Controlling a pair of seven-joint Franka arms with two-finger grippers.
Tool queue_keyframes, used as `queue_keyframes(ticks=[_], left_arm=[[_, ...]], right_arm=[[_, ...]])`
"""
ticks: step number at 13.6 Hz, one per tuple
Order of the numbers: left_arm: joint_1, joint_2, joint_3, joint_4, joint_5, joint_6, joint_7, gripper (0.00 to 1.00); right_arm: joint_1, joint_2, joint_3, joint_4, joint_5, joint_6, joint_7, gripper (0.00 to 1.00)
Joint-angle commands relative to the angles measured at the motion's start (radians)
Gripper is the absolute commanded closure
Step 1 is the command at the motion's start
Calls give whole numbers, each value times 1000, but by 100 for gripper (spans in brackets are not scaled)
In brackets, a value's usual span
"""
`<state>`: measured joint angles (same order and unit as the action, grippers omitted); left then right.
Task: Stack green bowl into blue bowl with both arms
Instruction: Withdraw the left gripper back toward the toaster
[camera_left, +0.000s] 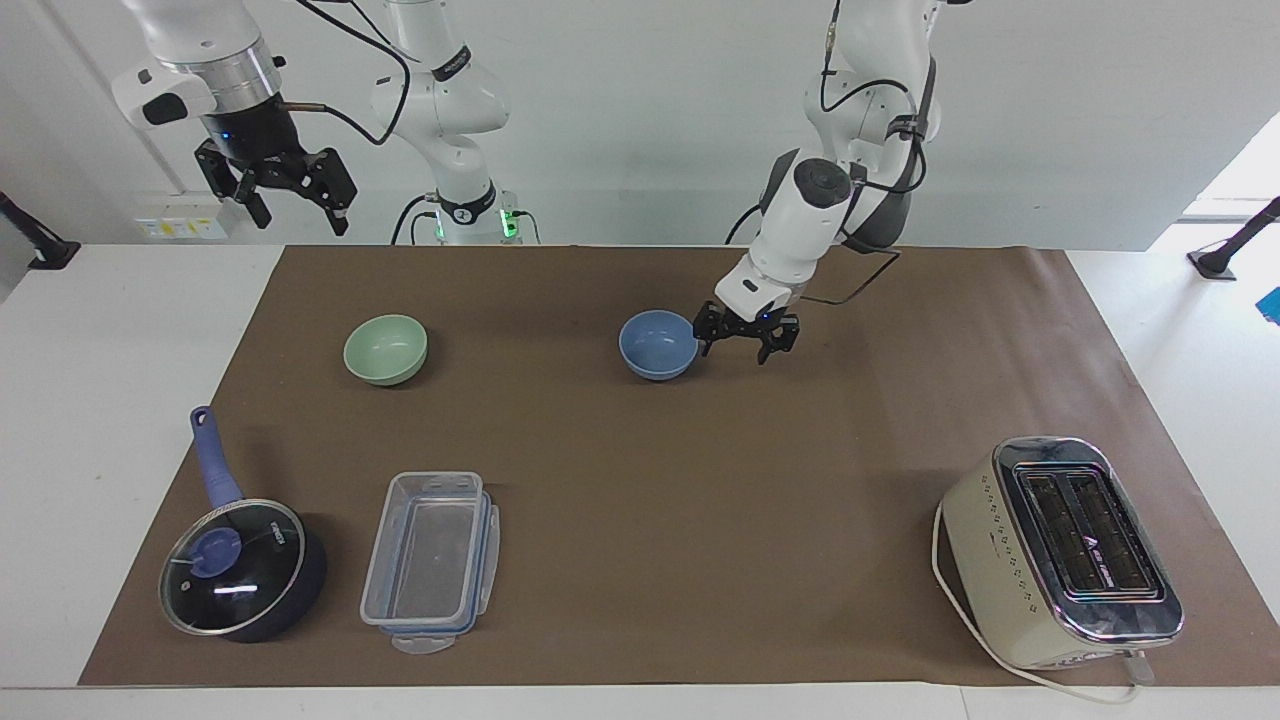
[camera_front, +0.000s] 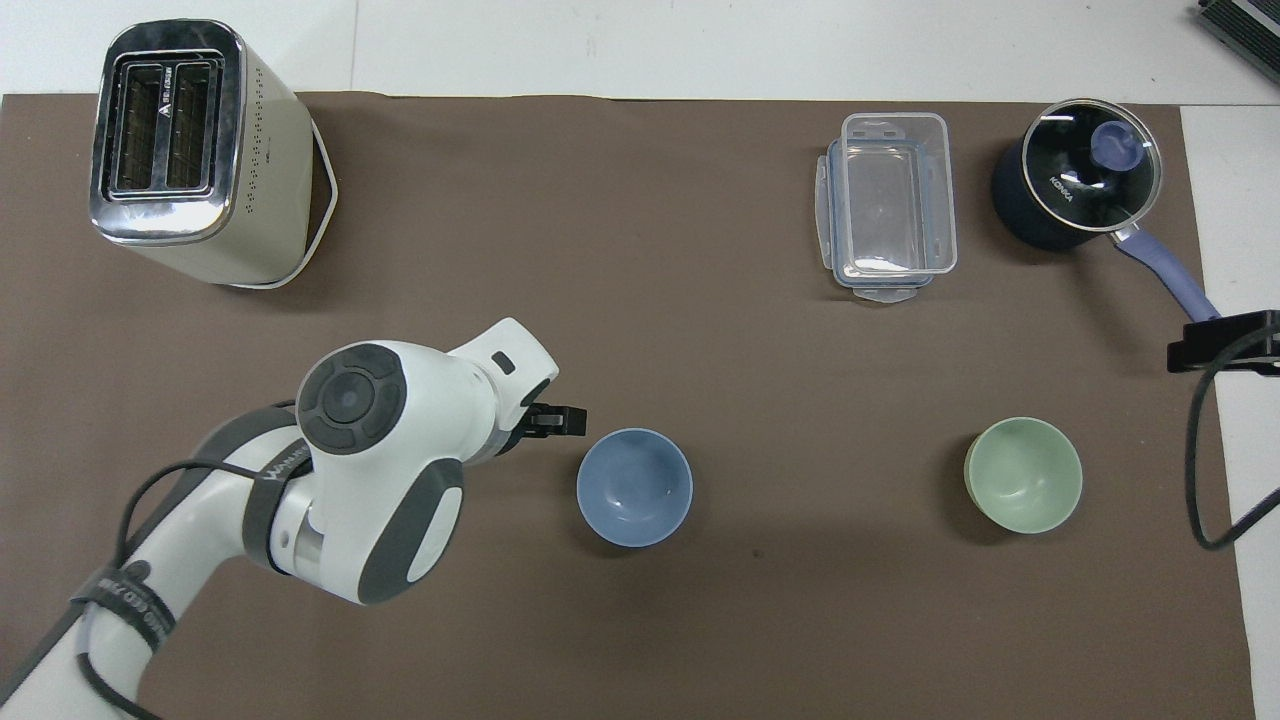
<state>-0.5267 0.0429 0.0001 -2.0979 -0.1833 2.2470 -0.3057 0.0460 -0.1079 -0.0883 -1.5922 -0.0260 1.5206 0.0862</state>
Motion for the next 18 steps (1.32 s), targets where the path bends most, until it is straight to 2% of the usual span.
queue_keyframes(ticks=[1, 4, 9, 13, 16, 18], left_arm=[[75, -67, -5, 58, 57, -121, 36, 0], [169, -95, -5, 152, 108, -242, 95, 0], [321, -87, -5, 341, 108, -461, 321, 0], [392, -68, -5, 479, 130, -592, 353, 0], [401, -58, -2, 532, 166, -671, 431, 0], [421, -67, -2, 532, 171, -684, 461, 0]], right_arm=[[-8, -12, 7, -2, -5, -16, -22, 0], [-8, -12, 7, -2, -5, -16, -22, 0], [-8, -12, 7, -2, -5, -16, -22, 0], [-8, -12, 7, -2, -5, -16, -22, 0], [-8, -12, 7, -2, -5, -16, -22, 0], [-8, -12, 7, -2, -5, -16, -22, 0]])
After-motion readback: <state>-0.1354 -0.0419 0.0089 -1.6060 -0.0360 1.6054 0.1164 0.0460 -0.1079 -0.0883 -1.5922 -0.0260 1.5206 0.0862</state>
